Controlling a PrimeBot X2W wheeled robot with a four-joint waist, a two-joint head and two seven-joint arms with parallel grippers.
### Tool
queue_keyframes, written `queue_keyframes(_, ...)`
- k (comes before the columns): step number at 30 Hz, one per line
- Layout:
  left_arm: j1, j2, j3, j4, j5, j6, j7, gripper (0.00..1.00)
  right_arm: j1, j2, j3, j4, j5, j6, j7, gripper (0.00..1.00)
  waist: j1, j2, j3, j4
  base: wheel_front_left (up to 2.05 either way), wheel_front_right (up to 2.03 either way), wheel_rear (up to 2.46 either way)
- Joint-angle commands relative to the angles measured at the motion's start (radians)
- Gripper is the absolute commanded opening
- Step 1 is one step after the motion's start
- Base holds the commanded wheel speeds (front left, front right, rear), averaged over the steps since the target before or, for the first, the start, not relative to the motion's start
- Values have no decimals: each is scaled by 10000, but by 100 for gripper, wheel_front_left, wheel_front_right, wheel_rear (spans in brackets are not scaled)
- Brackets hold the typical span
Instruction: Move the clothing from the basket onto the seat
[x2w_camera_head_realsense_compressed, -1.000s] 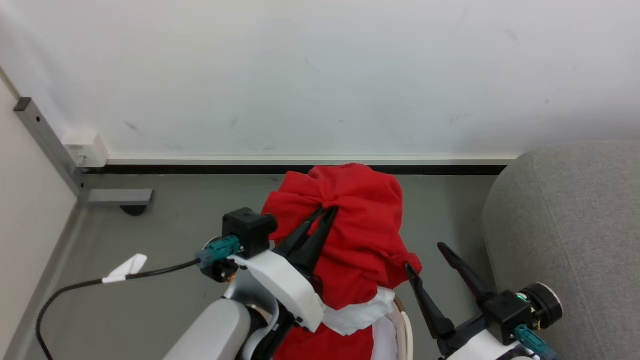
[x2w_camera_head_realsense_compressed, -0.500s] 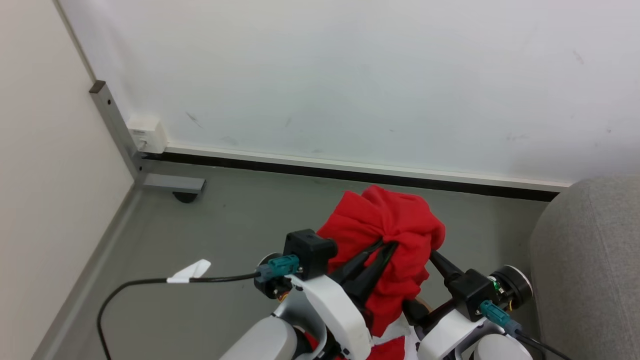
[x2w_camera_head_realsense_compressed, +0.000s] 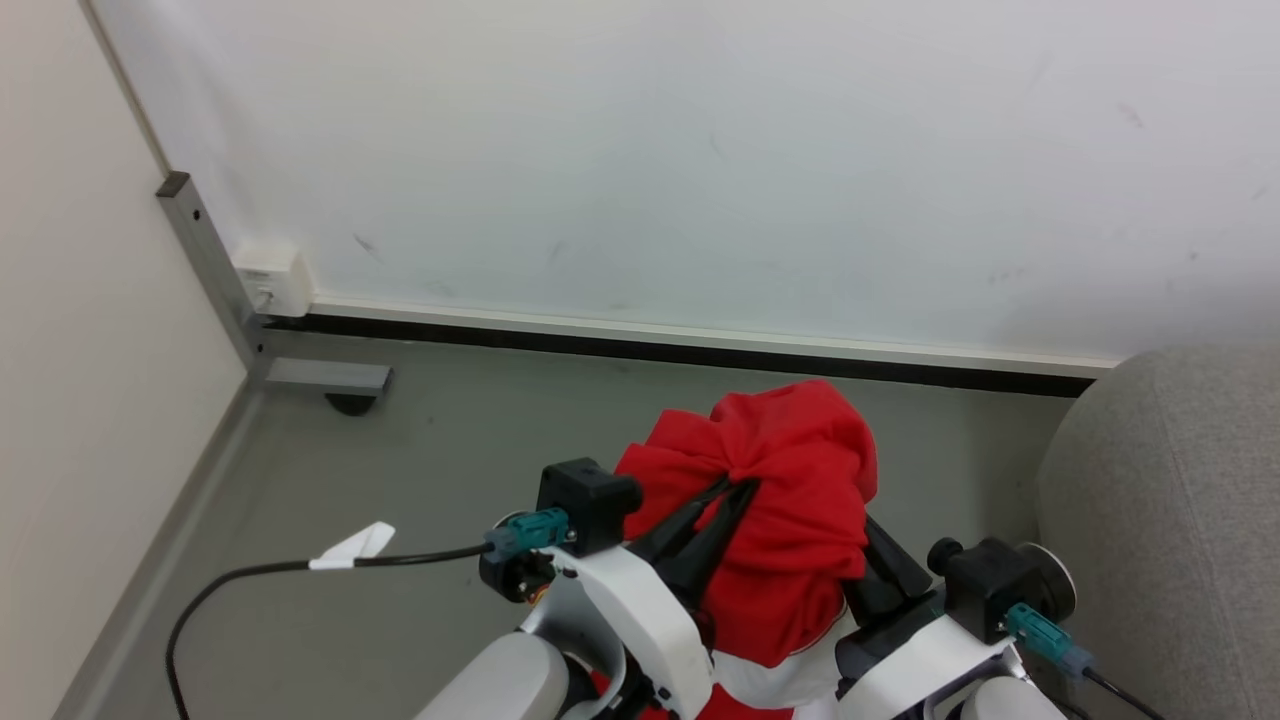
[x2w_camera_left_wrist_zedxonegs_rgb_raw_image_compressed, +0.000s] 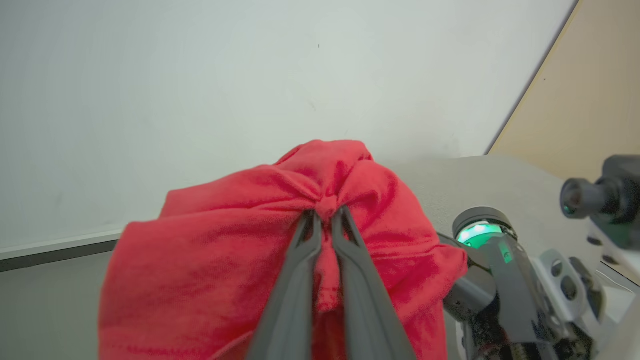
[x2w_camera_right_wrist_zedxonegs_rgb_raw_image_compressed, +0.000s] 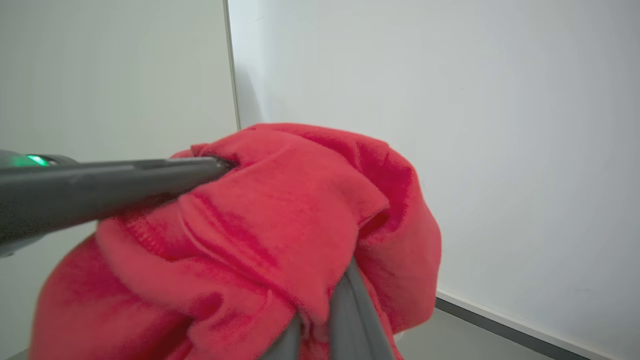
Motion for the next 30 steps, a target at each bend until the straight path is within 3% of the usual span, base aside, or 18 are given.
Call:
queue_keyframes(1,128,99,62,28,-31,31,-67,0,289,-2,-173,-109,387,-23,-31,0,-1,0,38,-191,0,0,0)
queue_keyframes(3,128,142,94,13,-24,86,-132,4,377,-6,-388,-385,776,-23,-33,0,-1,0,71,-368,0,0,0)
queue_keyframes(4,133,175,137,-1,-4,120,-177,40,438,-20,-460,-522,950,-23,-33,0,-1,0,99,-486,0,0,0)
queue_keyframes(5,133,197,156,-17,24,189,-190,85,497,-93,-570,-675,1065,-23,-33,0,-1,0,124,-595,0,0,0)
queue_keyframes(6,143,218,178,-37,44,206,-247,100,561,-158,-655,-824,1188,-23,-33,0,-1,0,146,-716,0,0,0)
queue_keyframes(17,363,460,368,-512,118,329,-734,100,809,-651,-1922,-2281,1848,-21,-34,0,-1,0,371,-2292,0,0,0)
queue_keyframes(30,492,747,65,-831,356,-124,-1647,100,2291,-919,-3362,-3806,2273,-20,125,0,-1,0,642,-4601,0,0,0)
